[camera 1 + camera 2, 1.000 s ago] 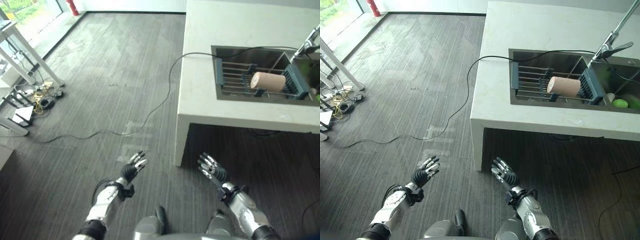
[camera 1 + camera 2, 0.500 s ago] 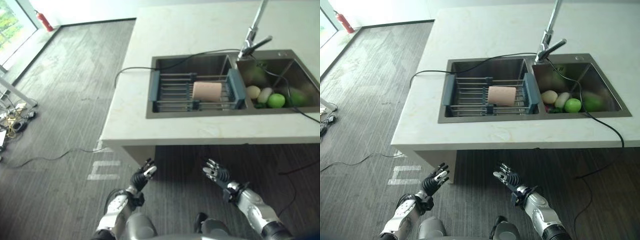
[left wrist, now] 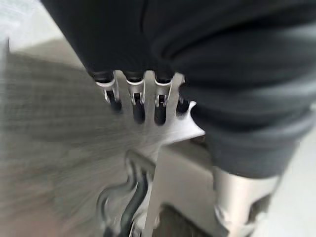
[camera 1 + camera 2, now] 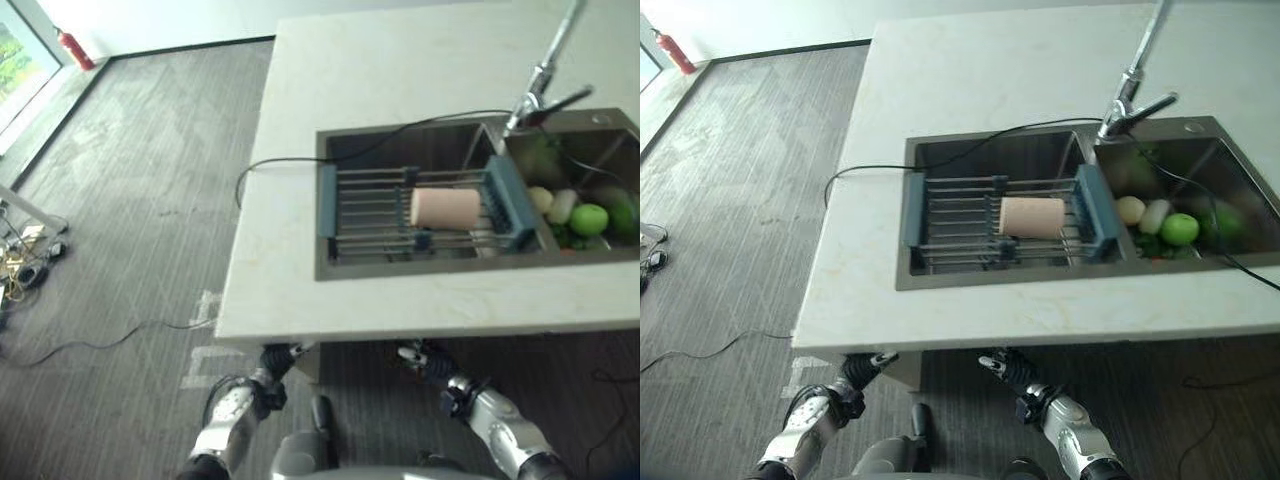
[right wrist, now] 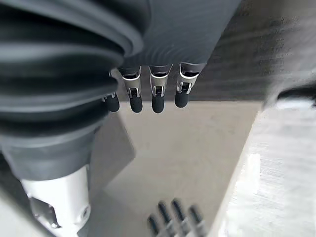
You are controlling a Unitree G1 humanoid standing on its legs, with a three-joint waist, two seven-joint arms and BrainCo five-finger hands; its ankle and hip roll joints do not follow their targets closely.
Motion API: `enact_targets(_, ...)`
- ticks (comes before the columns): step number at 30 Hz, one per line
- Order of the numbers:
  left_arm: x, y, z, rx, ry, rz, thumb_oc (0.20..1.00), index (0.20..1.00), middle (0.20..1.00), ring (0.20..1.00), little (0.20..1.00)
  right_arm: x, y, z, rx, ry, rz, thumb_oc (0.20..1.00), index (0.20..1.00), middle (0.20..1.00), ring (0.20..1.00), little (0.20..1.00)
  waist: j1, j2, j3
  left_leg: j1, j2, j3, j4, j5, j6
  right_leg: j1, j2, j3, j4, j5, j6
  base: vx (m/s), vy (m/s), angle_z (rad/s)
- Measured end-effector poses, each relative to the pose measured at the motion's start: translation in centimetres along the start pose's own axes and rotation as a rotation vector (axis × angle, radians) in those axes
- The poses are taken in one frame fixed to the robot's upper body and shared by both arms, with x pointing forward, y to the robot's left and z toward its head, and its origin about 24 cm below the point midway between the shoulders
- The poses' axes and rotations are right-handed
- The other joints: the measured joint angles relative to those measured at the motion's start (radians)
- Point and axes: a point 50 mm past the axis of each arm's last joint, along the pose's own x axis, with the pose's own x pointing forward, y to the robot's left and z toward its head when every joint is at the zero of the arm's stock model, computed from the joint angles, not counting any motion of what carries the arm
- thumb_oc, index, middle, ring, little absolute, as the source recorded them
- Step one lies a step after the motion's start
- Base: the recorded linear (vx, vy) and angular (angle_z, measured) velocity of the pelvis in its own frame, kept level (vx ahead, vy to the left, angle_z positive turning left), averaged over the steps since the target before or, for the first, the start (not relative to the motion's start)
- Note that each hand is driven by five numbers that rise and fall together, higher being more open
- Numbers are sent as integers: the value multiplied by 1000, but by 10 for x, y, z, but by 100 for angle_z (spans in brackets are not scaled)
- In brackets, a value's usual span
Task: Place the dishes in the dishwasher.
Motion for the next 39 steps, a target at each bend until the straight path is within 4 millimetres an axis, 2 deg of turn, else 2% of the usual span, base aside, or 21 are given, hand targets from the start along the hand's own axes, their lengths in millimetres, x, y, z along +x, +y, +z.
enact_targets(2,1,-7,-2,20,19,-41,1000,1000,1000,1000,1000,2,2,0,11,-7,-5,1000,1000,1000,1000,1000,8,-6,5,9,-11,-3,6,-14,16,-46,-25,21,125,22,20,97,89,0)
enact_targets(3,3,-11,-3,44,32,-62,1000,1000,1000,1000,1000,2,3,-3,16,3,-10,1000,1000,1000,1000,1000,7,-7,12,17,3,-8,10,-25,22,-138,-51,71,300,47,57,151,-33,-1)
enact_targets(4,3,-11,-4,48,38,-64,1000,1000,1000,1000,1000,3,5,-5,16,8,-6,1000,1000,1000,1000,1000,9,1,22,31,5,-2,-3,-40,27,-192,-69,96,385,48,70,150,-156,3)
enact_targets(6,2,-10,-7,38,47,-58,1000,1000,1000,1000,1000,1,8,-12,10,36,5,1000,1000,1000,1000,1000,6,2,24,47,13,-4,-10,-39,24,-179,-60,78,197,19,76,93,-196,0)
enact_targets(7,2,-9,-6,37,42,-51,1000,1000,1000,1000,1000,2,10,-12,8,36,13,1000,1000,1000,1000,1000,7,-5,25,45,9,0,-10,-43,20,-186,-64,82,112,27,77,110,-268,-2)
enact_targets(8,2,-7,-4,36,32,-31,1000,1000,1000,1000,1000,3,12,-11,-3,34,27,1000,1000,1000,1000,1000,8,-7,31,42,9,-4,-7,-45,16,-197,-80,92,14,61,100,153,-377,3)
enact_targets(9,2,-4,-3,35,26,-11,1000,1000,1000,1000,1000,4,13,-10,-9,33,34,1000,1000,1000,1000,1000,10,-10,31,41,9,-2,-4,-46,7,-206,-95,106,-17,91,108,124,-300,13)
enact_targets(10,0,1,-2,33,20,27,1000,1000,1000,1000,1000,6,14,-8,-28,33,43,1000,1000,1000,1000,1000,12,-8,32,42,22,-7,-2,-44,-8,-203,-103,110,-60,123,93,143,-322,9)
enact_targets(11,0,1,-2,33,20,27,1000,1000,1000,1000,1000,6,14,-8,-28,33,43,1000,1000,1000,1000,1000,12,-8,32,42,22,-7,-2,-44,-8,-203,-103,110,-60,123,93,87,-169,19)
enact_targets(12,-3,15,3,5,-9,112,1000,1000,1000,1000,1000,11,17,-4,-43,32,58,1000,1000,1000,1000,1000,25,-18,25,45,54,-24,-1,-38,-45,-180,-93,76,-72,126,87,168,-276,23)
enact_targets(13,-9,31,11,-5,-41,179,1000,1000,1000,1000,1000,13,19,-1,-49,27,69,1000,1000,1000,1000,1000,44,-50,21,44,72,-30,4,-26,-85,-153,-73,54,-114,166,88,116,-163,19)
enact_targets(15,-17,37,9,-18,-45,216,1000,1000,1000,1000,1000,10,18,-4,-55,40,66,1000,1000,1000,1000,1000,47,9,12,43,156,-29,0,-17,-92,-130,23,34,-157,163,55,80,-113,-10)
enact_targets(17,-16,32,5,-35,-45,208,1000,1000,1000,1000,1000,4,9,-6,-71,62,33,1000,1000,1000,1000,1000,44,47,-1,49,197,-31,-1,2,-97,-110,74,28,-188,189,31,38,-52,-19)
enact_targets(21,-11,25,7,-50,-61,185,1000,1000,1000,1000,1000,-3,0,-12,-76,98,2,1000,1000,1000,1000,1000,16,55,-4,71,209,-30,-5,19,-122,-64,96,23,-242,197,26,5,-7,-3)
enact_targets(26,-7,23,11,-38,-50,169,1000,1000,1000,1000,1000,-7,-12,-6,-66,74,-61,1000,1000,1000,1000,1000,-2,53,-9,102,173,-28,-55,11,-139,-45,71,23,-270,217,50,7,-11,3)
enact_targets(29,-8,37,-21,-52,199,211,1000,1000,1000,1000,1000,-19,-53,-23,-89,188,-319,1000,1000,1000,1000,1000,-11,34,-35,114,158,-24,-61,1,-134,-37,47,29,-268,214,60,3,-57,-1)
enact_targets(30,-23,45,-66,-137,407,309,1000,1000,1000,1000,1000,-38,-78,-48,-88,311,-472,1000,1000,1000,1000,1000,-11,23,-60,116,156,-25,-69,0,-134,-32,45,27,-268,214,65,32,-143,11)
enact_targets(31,-48,51,-99,-228,544,416,1000,1000,1000,1000,1000,-66,-97,-70,-93,428,-609,1000,1000,1000,1000,1000,-9,9,-74,115,160,-29,-69,-2,-133,-31,50,20,-271,212,63,22,-174,11)
enact_targets(33,-72,65,-111,-356,578,540,1000,1000,1000,1000,1000,-91,-109,-82,-63,447,-746,1000,1000,1000,1000,1000,-3,1,-81,116,170,-33,-69,2,-141,-20,62,11,-274,211,63,16,-176,12)
enact_targets(34,-84,73,-115,-522,567,639,1000,1000,1000,1000,1000,-102,-111,-89,-25,442,-814,1000,1000,1000,1000,1000,-2,-10,-95,114,174,-34,-69,2,-141,-9,67,2,-289,208,68,26,-105,12)
enact_targets(39,-98,81,-114,-704,617,684,1000,1000,1000,1000,1000,-101,-107,-89,-33,392,-788,1000,1000,1000,1000,1000,-2,-12,-103,118,177,-36,-69,1,-141,5,81,-1,-301,207,65,19,-20,2)
